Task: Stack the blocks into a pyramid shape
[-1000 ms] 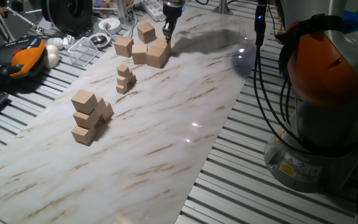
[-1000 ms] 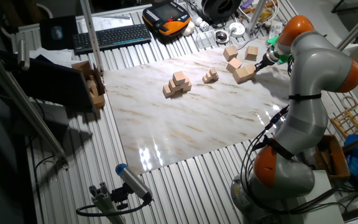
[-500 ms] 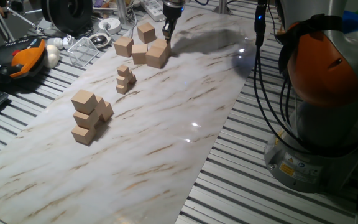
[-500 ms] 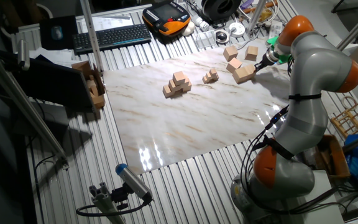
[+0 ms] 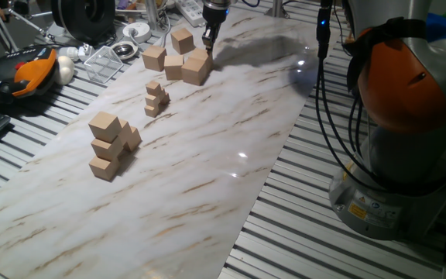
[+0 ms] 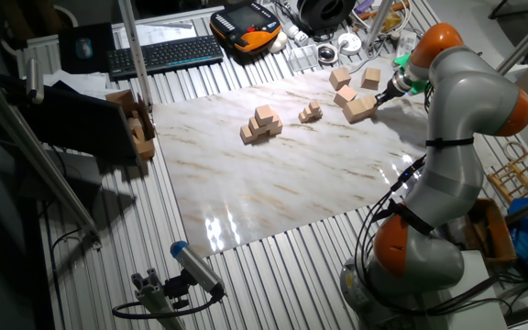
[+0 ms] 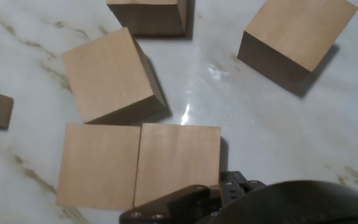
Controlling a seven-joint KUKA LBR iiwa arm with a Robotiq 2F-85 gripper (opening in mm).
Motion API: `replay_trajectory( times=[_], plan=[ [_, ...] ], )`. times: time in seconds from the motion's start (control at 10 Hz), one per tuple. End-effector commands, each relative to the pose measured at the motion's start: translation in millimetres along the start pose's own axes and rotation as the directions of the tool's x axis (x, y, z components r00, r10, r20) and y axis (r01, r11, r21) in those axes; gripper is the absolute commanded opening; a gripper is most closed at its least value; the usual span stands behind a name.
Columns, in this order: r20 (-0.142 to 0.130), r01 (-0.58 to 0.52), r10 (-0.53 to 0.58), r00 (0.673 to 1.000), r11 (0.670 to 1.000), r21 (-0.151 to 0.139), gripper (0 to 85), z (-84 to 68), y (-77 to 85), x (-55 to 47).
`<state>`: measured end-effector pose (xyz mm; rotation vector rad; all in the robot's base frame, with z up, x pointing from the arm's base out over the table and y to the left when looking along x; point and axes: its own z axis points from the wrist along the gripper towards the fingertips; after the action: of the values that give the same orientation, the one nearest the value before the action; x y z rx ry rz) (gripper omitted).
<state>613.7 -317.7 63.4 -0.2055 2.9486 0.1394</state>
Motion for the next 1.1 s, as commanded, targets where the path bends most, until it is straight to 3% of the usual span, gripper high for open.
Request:
replay_trajectory(
  times=[0.0,0.3,1.0],
  plan=[
    [0.000,-0.009,0.009,1.000,1.000,-0.005,0.0,0.8,0.4,0.5],
    [-0.012,-0.047,0.046,0.999,0.999,-0.020,0.0,1.9,1.7,2.0],
    [-0.017,-0.050,0.049,0.999,0.999,-0.020,0.0,1.5,2.7,1.9]
  ],
)
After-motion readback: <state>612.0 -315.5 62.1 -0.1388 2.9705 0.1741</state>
